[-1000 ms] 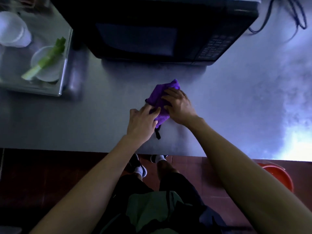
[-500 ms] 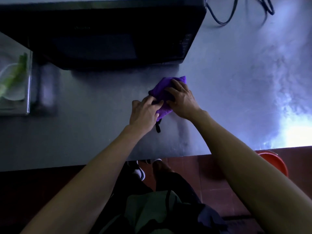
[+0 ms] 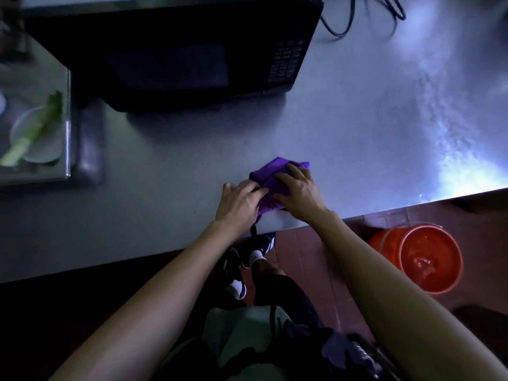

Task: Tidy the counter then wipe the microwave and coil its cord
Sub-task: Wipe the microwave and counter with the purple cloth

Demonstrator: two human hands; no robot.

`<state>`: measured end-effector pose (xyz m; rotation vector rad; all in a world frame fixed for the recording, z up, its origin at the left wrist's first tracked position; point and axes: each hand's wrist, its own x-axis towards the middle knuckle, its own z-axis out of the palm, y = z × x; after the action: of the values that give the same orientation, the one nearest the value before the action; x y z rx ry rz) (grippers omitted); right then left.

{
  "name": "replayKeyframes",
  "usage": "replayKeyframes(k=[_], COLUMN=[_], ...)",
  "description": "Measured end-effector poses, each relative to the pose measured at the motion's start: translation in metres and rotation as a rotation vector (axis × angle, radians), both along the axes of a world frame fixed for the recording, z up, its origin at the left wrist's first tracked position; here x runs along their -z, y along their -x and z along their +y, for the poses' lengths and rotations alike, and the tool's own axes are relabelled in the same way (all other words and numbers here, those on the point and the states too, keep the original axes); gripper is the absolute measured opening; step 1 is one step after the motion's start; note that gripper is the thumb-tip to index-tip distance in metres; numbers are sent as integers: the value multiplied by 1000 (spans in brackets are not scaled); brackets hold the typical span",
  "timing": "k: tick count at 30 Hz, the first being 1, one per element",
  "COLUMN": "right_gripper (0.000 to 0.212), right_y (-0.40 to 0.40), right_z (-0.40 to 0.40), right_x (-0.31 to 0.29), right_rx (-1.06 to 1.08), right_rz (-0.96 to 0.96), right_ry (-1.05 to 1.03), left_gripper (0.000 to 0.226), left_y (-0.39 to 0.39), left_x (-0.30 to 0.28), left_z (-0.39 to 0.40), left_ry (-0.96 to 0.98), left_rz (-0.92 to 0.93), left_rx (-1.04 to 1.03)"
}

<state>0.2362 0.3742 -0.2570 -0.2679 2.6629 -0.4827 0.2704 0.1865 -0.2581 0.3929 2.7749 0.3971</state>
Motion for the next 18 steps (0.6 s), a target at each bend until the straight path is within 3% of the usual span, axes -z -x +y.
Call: replayKeyframes(k=[11,18], right_gripper=[57,47], right_y=[-25,-29], right_z=[-89,-151], right_x=[-1,-1], right_rx=[92,-15], right_rz=[2,-16], right_ry=[106,161], left_gripper=[47,38], left_y=[2,-12], left_x=[-10,-5], left_z=[-88,-148], left_ry=[133,15], left_rz=[89,75], left_rx=[24,-141])
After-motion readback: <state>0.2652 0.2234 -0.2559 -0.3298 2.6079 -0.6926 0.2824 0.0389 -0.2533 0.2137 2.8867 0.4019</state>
